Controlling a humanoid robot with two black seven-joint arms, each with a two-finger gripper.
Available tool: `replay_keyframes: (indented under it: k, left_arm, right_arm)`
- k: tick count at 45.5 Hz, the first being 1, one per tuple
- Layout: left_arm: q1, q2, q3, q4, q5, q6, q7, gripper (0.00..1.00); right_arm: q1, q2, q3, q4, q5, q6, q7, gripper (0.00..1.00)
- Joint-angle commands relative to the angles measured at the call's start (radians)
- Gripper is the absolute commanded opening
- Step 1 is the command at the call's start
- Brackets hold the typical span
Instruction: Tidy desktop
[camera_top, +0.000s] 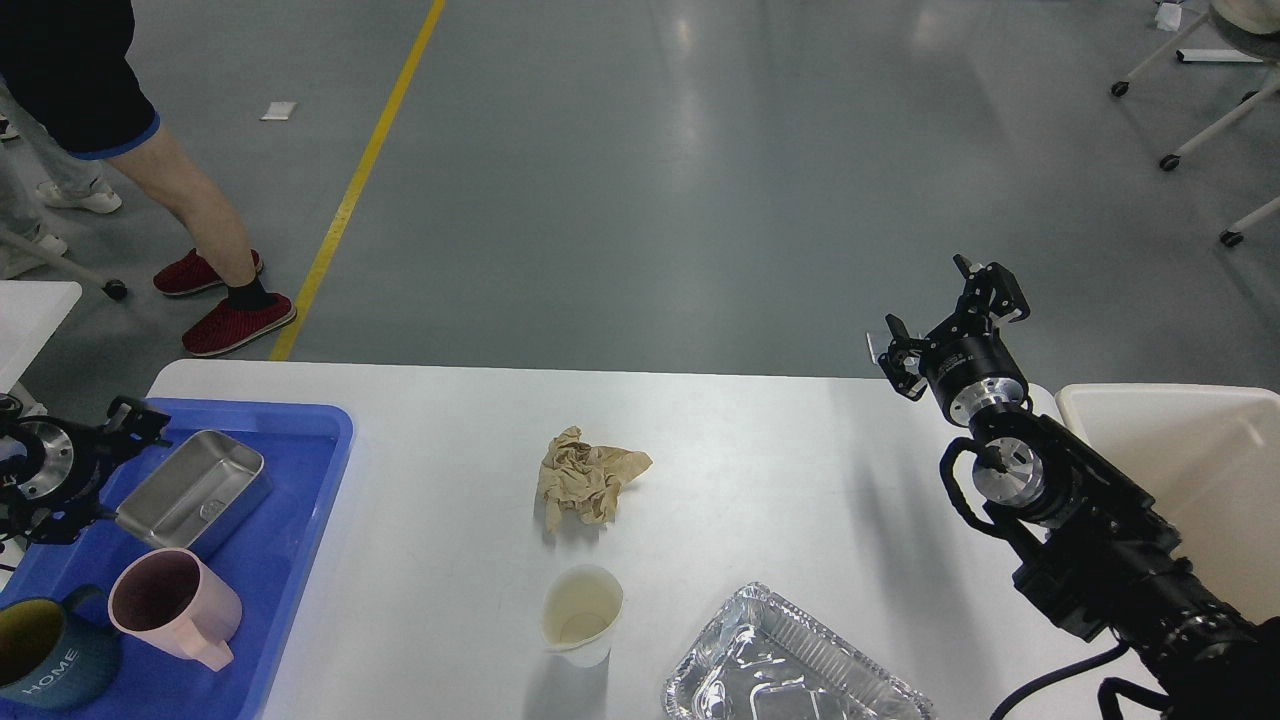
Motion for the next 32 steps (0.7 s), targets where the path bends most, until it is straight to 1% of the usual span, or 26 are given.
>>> replay_keyframes:
  k: [1,4,7,12,23,27,32]
  left_arm:
    - [-0.017,0.125,-0.001,-0.281,0.002,0.064,0.008,0.91]
    - [-0.028,0.179,0.0,-0.419,0.002,0.115,0.009,0.91]
    - [-0.036,0.216,-0.001,-0.524,0.002,0.143,0.011,0.91]
    - [-0.037,0.266,-0.014,-0.645,0.003,0.16,0.009,0.91]
    - [-0.027,0.352,-0.092,-0.855,0.002,0.167,0.003,0.91]
    - [-0.027,0.377,-0.113,-0.895,0.0,0.163,-0.001,0.91]
    - [-0.022,0.397,-0.15,-0.91,0.0,0.141,-0.011,0.92]
  right_arm:
    - [0.0,0.0,0.0,0.001,0.0,0.0,0.0,1.0]
    - [0.0,0.0,0.0,0.001,0.0,0.0,0.0,1.0]
    - [0.0,0.0,0.0,0.001,0.0,0.0,0.0,1.0]
    - [0.0,0.0,0.0,0.001,0.0,0.0,0.0,1.0]
    - [0.0,0.0,0.0,0.001,0.0,0.0,0.0,1.0]
    - [0.0,0.0,0.0,0.001,0.0,0.0,0.0,1.0]
    - [0.0,0.0,0.0,0.0,0.0,0.0,0.0,1.0]
